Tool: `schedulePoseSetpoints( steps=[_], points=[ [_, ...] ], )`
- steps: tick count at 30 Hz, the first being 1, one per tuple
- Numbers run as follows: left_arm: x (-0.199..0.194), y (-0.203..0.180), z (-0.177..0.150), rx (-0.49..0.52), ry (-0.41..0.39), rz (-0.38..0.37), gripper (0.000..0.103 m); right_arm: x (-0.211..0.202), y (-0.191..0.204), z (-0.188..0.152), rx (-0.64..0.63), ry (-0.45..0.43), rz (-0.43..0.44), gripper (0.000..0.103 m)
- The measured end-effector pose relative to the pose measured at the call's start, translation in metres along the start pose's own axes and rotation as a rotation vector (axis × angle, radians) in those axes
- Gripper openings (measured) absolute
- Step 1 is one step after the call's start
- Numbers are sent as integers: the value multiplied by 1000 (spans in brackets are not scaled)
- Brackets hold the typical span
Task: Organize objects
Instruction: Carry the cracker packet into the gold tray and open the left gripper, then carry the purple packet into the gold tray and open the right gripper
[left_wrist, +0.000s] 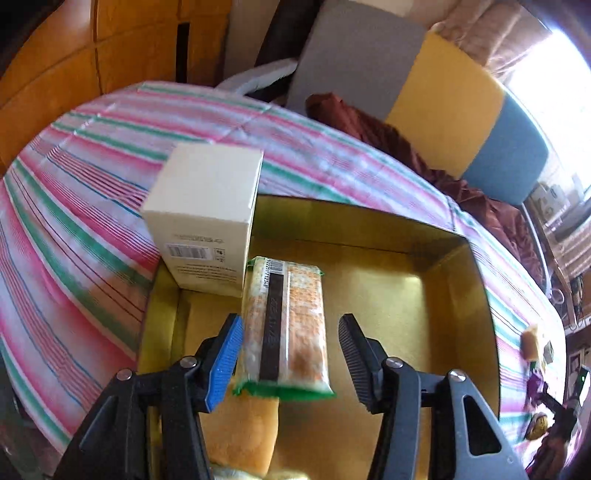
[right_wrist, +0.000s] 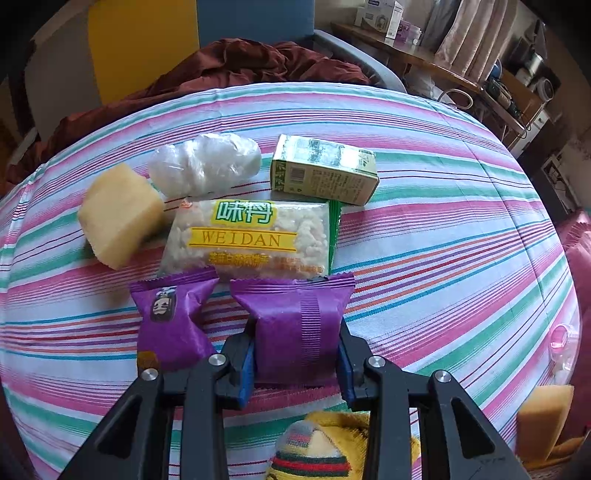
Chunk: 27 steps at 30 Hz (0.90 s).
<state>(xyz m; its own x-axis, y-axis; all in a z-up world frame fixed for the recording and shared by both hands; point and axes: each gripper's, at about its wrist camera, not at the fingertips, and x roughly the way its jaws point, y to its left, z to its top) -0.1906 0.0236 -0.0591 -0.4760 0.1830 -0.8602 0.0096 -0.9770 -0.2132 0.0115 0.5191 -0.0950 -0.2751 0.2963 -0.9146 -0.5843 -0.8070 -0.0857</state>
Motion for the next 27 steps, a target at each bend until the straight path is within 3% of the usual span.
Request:
schedulePoseSetpoints(
  steps=[3, 11, 19, 27],
  points=[
    [-22, 4, -6, 15, -42, -9, 54, -1, 1, 0, -2, -1, -2, 37],
    [-78, -3, -53, 132, -198, 61, 54, -2, 4, -1, -12, -3, -13, 35],
    [-110, -1, -93, 190, -268, 79, 54, -12, 8, -7, 7, -9, -7, 34],
    [-112, 5, -111, 212, -266, 62, 54, -83, 23, -10, 23, -191, 54, 34]
  ],
)
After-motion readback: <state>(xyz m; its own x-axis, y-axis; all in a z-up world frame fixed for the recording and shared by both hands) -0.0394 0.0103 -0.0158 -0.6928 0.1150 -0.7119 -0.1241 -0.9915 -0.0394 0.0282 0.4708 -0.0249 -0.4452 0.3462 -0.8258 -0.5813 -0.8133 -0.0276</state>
